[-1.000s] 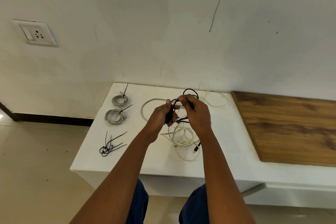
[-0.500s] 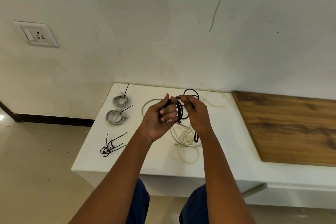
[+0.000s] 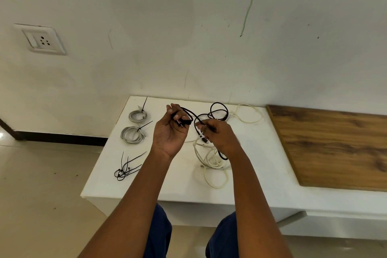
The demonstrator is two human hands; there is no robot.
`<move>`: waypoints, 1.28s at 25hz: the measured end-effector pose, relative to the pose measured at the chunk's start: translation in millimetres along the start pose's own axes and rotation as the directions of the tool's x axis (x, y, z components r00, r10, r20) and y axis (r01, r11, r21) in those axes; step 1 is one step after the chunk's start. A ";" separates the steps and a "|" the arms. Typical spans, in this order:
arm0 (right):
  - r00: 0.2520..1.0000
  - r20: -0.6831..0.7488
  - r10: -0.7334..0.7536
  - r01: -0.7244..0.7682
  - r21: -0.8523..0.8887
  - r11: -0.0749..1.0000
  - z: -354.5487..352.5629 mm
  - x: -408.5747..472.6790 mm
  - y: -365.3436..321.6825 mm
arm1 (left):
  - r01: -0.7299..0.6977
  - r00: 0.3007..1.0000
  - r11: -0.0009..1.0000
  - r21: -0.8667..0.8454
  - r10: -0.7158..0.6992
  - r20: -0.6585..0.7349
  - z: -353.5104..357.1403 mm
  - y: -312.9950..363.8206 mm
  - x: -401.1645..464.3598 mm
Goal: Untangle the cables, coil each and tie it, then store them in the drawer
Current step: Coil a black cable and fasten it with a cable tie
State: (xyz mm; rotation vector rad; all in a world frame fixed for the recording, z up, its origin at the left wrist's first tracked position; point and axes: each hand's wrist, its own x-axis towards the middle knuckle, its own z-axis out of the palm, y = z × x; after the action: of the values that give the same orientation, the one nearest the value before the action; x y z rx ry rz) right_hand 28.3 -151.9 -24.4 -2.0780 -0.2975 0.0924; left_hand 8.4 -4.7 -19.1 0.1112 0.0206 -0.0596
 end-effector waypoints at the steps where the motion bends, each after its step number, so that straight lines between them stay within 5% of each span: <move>1: 1.000 0.019 0.015 -0.015 -0.014 1.000 0.5 -0.8 -0.6 | -0.032 0.999 0.999 0.011 0.032 -0.008 0.1 1.5 0.1; 9: 0.983 0.119 0.140 -0.155 0.130 0.979 -6.0 -8.3 -4.8 | -0.226 0.936 0.967 0.121 0.250 -0.249 -4.4 16.5 6.3; 16: 0.962 0.183 0.201 -0.250 0.308 0.918 -0.9 -9.4 -12.6 | -0.266 0.845 0.863 0.428 0.423 -0.327 -8.5 10.4 8.8; 20: 0.946 0.262 0.188 -0.278 0.367 0.888 5.6 -9.9 -16.0 | -0.163 0.834 0.575 0.802 0.514 -0.200 -14.5 -1.9 10.3; 22: 0.947 0.274 0.170 -0.267 0.371 0.889 6.2 -10.4 -17.2 | -0.142 0.863 0.331 0.933 0.503 -0.047 -19.5 -7.1 9.2; 25: 0.960 0.235 0.152 -0.240 0.408 0.881 3.1 -10.6 -17.0 | -0.138 0.905 -0.164 0.977 0.379 0.192 -26.7 -10.3 7.3; 27: 0.967 0.201 0.158 -0.234 0.445 0.864 -1.4 -10.7 -15.5 | -0.155 0.921 -0.354 0.922 0.286 0.265 -29.1 -12.7 6.0; 29: 0.969 0.189 0.157 -0.230 0.474 0.850 -5.2 -11.2 -13.5 | -0.164 0.938 -0.405 0.899 0.220 0.270 -30.1 -14.8 5.6; 32: 0.970 0.193 0.150 -0.228 0.494 0.839 -7.4 -13.0 -11.7 | -0.170 0.974 -0.299 0.939 0.095 0.206 -30.4 -17.4 4.3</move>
State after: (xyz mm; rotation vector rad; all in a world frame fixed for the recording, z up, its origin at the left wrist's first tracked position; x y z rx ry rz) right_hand 15.1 -155.9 -11.3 -1.5599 -0.1315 0.4053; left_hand 11.1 -18.8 -51.4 1.9649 -0.1120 0.2002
